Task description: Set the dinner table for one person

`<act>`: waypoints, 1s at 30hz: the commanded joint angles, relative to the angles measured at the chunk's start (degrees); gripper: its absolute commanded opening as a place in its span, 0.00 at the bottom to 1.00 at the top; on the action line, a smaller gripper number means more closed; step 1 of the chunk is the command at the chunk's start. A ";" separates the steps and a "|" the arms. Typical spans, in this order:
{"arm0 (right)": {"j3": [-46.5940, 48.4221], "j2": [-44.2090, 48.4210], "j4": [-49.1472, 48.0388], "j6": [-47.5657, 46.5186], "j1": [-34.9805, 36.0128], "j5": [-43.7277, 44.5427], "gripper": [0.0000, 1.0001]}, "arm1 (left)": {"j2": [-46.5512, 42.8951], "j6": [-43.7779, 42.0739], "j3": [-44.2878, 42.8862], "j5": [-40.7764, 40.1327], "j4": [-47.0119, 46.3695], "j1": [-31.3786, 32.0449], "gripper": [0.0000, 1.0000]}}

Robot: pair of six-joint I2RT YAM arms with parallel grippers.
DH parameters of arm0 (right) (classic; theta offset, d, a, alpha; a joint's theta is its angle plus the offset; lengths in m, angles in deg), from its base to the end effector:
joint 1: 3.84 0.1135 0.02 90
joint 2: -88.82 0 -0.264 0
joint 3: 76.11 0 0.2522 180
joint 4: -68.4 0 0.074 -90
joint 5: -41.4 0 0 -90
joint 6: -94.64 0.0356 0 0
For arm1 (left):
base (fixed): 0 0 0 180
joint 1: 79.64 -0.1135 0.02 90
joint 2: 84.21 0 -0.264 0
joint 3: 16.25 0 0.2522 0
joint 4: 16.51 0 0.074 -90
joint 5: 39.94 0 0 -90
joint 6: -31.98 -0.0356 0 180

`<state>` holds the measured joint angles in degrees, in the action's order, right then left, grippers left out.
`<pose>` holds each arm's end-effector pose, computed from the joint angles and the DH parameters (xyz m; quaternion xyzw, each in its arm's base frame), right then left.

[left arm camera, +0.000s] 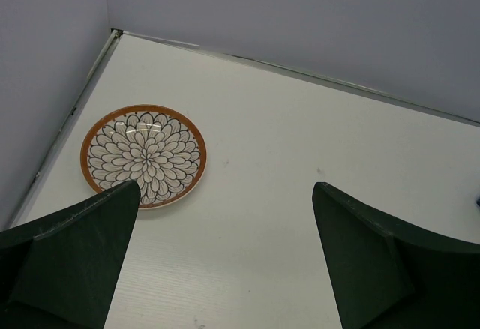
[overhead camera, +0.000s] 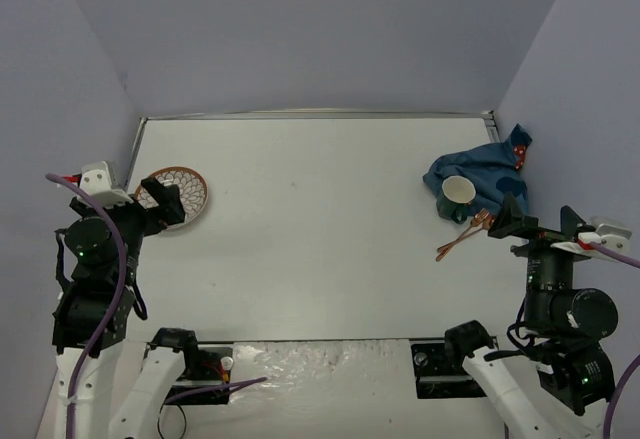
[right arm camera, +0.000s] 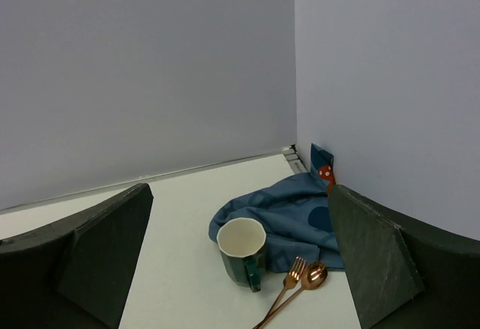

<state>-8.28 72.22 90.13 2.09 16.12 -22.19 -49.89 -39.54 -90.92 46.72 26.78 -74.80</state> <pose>0.0215 -0.0091 0.4377 0.0978 0.5195 0.0135 0.8487 0.1034 -0.0067 0.4200 -0.1060 0.7172 -0.1184 0.6785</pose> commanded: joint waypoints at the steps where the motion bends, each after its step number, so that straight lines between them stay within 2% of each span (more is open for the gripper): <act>1: -1.02 -2.70 -3.03 3.06 0.34 1.12 1.00 | 4.73 0.03 0.66 4.09 -5.04 0.34 0.97; 8: 0.12 -11.69 -1.37 11.92 0.34 -2.09 1.00 | 10.09 1.30 1.81 7.16 -5.58 0.86 0.97; 10: 0.88 -17.37 -1.30 15.22 0.26 -2.63 1.00 | 11.90 0.90 2.64 6.97 -5.77 1.43 0.97; 16: 7.67 -37.86 -1.12 25.93 -0.76 6.11 1.00 | 17.31 0.08 3.66 6.40 -5.42 2.78 0.97; 18: 11.29 -46.81 -0.94 28.09 -5.21 4.25 1.00 | 18.24 0.15 4.44 6.77 -5.65 3.42 0.97; 22: 20.20 -60.34 -0.85 35.31 -16.64 -9.39 1.00 | 18.85 0.07 4.65 5.13 -3.72 4.80 0.97; 30: 34.38 -86.47 -0.34 33.86 -22.95 -9.00 1.00 | 17.72 -0.11 5.73 1.94 -1.86 5.90 0.97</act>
<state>18.54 -5.46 91.93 35.06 -4.95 -29.57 -31.35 -39.32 -84.65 51.41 26.14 -69.44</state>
